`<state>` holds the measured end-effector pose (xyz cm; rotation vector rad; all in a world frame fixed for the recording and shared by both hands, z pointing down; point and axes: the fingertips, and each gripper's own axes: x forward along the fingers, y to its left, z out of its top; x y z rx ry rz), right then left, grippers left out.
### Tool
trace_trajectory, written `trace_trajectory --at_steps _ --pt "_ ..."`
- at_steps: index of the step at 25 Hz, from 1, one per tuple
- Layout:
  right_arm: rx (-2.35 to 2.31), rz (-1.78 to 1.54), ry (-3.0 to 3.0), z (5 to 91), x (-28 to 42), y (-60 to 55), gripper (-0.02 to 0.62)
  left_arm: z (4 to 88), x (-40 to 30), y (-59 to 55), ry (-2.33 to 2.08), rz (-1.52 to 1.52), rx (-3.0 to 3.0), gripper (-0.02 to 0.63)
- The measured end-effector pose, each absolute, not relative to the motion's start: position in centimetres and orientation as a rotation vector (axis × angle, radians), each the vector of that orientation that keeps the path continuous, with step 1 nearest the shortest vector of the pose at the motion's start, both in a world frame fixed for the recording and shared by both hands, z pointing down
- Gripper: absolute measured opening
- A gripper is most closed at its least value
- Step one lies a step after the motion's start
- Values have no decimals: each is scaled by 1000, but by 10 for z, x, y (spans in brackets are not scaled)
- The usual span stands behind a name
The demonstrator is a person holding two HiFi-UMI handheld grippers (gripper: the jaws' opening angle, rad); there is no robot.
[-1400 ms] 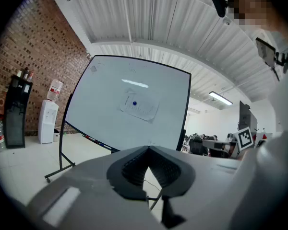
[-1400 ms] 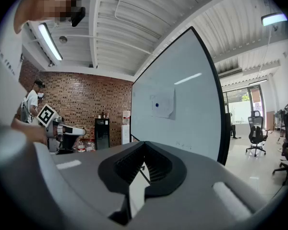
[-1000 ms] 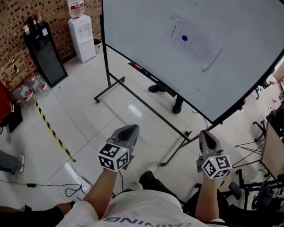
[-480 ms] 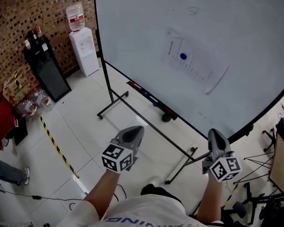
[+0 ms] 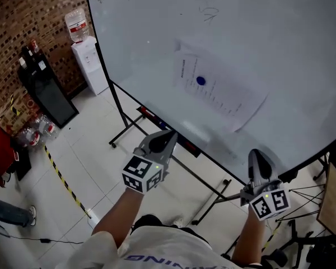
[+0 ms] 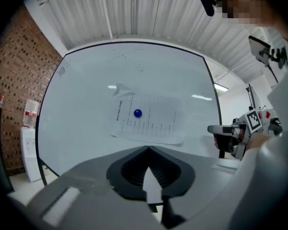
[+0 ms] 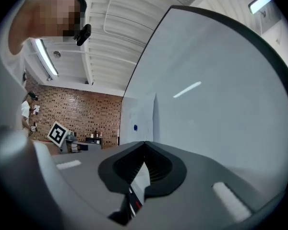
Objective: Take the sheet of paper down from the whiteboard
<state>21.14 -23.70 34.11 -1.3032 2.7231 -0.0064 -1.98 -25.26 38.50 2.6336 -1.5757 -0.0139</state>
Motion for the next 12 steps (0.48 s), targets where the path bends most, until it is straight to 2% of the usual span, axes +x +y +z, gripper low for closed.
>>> trace_trajectory --at_steps 12 --pt "-1585 30 2640 317 211 -268 6 324 -3 -345 -1486 26 2870 3"
